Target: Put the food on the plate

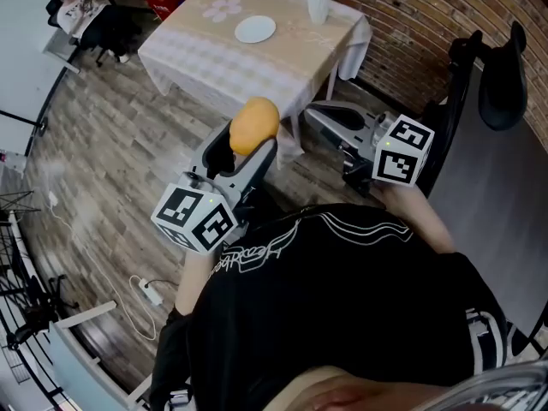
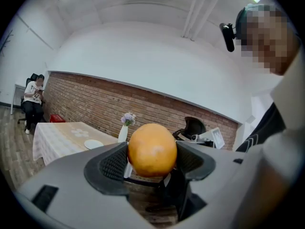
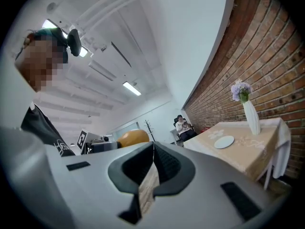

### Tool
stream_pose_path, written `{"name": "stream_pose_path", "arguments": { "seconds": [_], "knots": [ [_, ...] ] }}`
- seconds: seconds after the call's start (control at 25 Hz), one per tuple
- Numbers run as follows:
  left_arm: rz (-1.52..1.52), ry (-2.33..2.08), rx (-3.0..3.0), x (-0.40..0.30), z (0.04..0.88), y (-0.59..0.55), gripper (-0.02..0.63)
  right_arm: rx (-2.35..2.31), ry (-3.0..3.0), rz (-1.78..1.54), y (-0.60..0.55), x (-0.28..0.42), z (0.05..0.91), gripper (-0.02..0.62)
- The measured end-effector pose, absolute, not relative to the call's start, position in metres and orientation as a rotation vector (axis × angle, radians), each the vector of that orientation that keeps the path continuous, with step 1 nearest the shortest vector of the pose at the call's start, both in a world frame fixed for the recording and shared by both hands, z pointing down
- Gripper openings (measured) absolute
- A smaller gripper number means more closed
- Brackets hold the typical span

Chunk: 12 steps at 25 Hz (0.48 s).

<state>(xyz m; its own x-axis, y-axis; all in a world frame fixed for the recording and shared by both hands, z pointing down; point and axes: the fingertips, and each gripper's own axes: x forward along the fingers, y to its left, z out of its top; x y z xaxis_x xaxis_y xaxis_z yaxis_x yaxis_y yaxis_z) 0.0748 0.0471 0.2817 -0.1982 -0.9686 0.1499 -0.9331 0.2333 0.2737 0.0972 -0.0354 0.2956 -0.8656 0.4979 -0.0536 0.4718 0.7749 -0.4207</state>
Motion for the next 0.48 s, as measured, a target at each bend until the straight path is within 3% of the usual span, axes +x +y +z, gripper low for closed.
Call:
{"name": "stream_pose_path", "arguments": {
  "seconds": [0.48],
  "knots": [
    [-0.161, -2.043, 1.879, -0.067, 0.285, 0.003, 0.315, -0.533, -2.930, 0.666, -0.078, -0.026, 0.302, -0.003]
  ]
}}
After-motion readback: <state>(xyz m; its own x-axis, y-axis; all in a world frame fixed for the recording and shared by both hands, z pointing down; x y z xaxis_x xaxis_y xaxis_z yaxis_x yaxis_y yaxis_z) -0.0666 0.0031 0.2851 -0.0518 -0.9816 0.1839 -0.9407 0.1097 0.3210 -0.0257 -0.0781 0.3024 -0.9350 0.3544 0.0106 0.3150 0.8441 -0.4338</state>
